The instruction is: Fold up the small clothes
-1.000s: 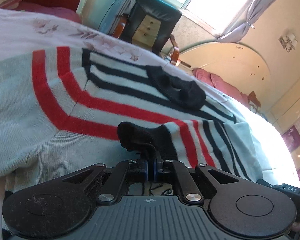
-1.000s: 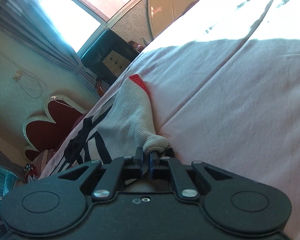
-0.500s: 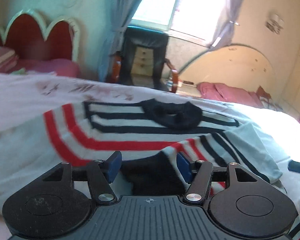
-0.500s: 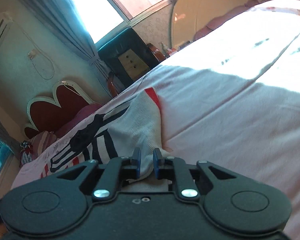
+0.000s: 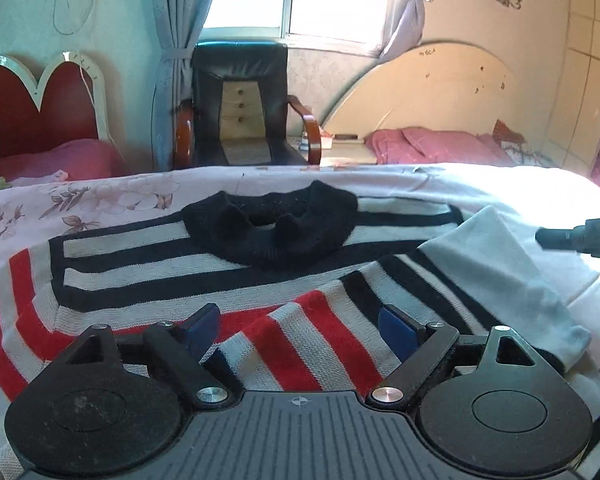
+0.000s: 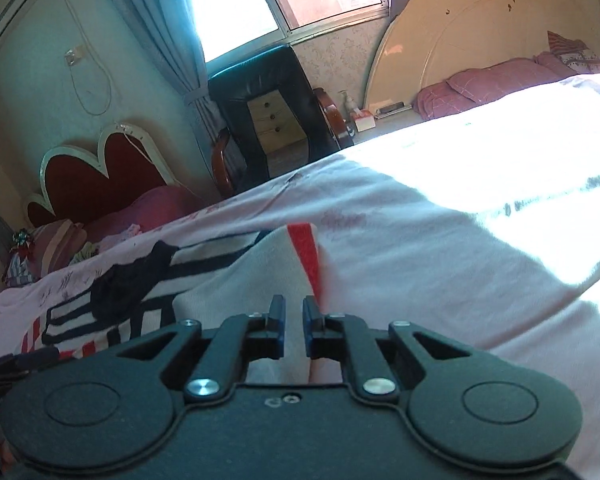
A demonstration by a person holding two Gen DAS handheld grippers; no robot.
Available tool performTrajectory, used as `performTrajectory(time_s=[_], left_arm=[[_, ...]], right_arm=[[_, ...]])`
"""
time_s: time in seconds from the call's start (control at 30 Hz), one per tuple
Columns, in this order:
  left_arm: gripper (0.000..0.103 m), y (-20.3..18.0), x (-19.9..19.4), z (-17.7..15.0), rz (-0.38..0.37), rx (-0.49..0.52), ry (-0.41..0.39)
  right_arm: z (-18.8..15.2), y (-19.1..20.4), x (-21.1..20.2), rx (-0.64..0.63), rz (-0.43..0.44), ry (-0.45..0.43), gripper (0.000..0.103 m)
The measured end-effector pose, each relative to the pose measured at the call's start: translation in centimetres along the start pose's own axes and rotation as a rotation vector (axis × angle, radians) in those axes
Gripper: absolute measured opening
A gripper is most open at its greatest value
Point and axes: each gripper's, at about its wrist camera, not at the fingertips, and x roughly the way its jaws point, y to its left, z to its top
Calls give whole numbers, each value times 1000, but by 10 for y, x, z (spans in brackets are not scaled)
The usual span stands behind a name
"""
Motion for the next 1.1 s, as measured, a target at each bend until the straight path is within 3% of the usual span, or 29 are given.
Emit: performTrajectory(time_s=[0.07,0.1,0.2,0.3,0.4,0.47,0.53,0.57,0.63,0.7,0.83,1.0,1.1], left_arm=[[87,0,16,-8,27,-1,50],[87,0,16,-11,26,-1,32],[86,-5,7,-5,47,-19,15],[86,-11,1,1,46,-18,-27],[87,-14,23,-1,86,-16,62],[92,-13,26,-5,87,-14,51],[92,-10,20,-1,94,-41,70],[92,-10,12,-1,104,-39,67],[92,-4,-9,-10,114,-36,32],[92,11,-37,-26,121,-70,-5],[92,70,-103,-71,160,-234,-54],[92,164,-171,-133,304,-447,-69],[87,232,-197,-168,328,-696,-100]], right_arm=[[13,-1,20,-10,11,0,10],[17,0,30,-26,16,7,8],[15,-3,66,-94,-73,123,0],[24,0,57,-99,-69,82,4],[26,14,55,-181,-21,39,5],[20,13,77,-228,-78,133,1],[22,11,74,-199,-70,127,0],[25,13,69,-188,-80,137,5],[22,19,46,-182,-61,95,16],[11,25,20,-184,-22,58,16],[-25,34,-28,-160,64,51,17],[-61,51,-55,-117,58,81,17],[-69,67,-59,-77,57,91,17]])
